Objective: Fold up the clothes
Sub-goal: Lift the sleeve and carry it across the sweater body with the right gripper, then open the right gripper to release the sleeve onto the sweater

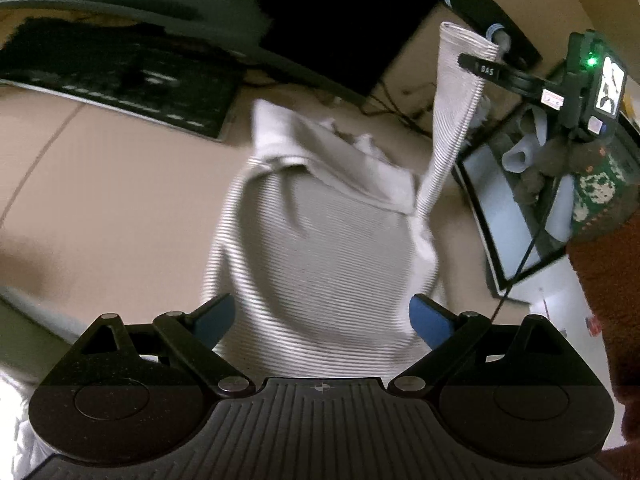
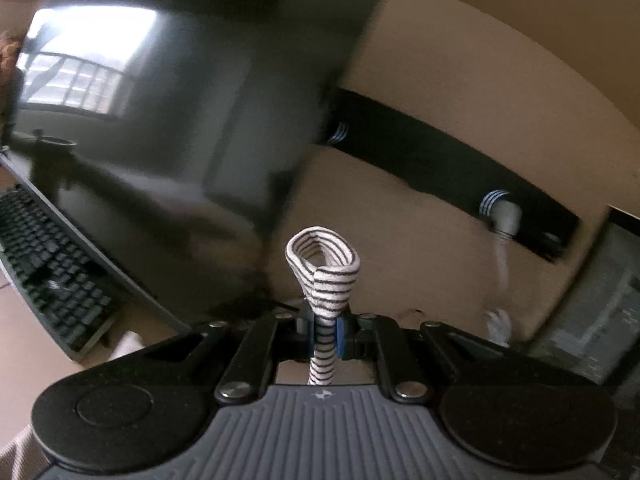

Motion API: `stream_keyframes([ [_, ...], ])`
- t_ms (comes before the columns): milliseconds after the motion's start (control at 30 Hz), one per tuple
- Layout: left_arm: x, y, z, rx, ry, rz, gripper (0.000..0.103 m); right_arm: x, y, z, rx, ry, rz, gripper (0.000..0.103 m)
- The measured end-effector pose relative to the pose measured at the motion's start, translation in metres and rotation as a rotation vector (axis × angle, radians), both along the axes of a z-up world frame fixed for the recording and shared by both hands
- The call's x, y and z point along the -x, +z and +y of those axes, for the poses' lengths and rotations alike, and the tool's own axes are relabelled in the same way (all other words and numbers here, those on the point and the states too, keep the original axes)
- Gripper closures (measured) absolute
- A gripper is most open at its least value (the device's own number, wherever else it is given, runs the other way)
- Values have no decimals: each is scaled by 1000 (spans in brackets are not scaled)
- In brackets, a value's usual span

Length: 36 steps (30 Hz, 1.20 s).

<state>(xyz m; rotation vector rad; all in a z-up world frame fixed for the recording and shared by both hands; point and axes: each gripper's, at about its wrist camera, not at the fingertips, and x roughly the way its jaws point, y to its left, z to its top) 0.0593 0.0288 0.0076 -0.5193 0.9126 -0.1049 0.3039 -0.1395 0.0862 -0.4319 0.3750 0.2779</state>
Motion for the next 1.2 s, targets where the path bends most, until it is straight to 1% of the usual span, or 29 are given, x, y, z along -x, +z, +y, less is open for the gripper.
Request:
stream_keyframes([
  [233, 17, -2, 36, 1, 92, 12, 6, -11, -27, 61, 16, 91, 59, 94],
  [367, 22, -4, 47, 10, 115, 16, 6, -13, -41, 84, 43, 123, 90, 94],
  [600, 25, -5, 55, 27, 121, 19, 6, -12, -46, 107, 56, 131, 111, 94],
  [800, 22, -6, 55, 36, 115, 18, 6, -13, -43, 109, 45, 128, 120, 93],
  [967, 19, -8, 54, 45, 106, 21, 6, -11, -36, 103, 29, 124, 127, 81],
  [1033, 18, -9, 53, 48, 103, 22, 6, -9, -33, 103, 29, 132, 118, 79],
  [1167, 17, -9, 52, 54, 102, 24, 6, -3, -26, 105, 30, 159, 100, 69],
  [1200, 17, -9, 52, 54, 102, 24, 6, -2, -25, 106, 31, 165, 98, 68],
])
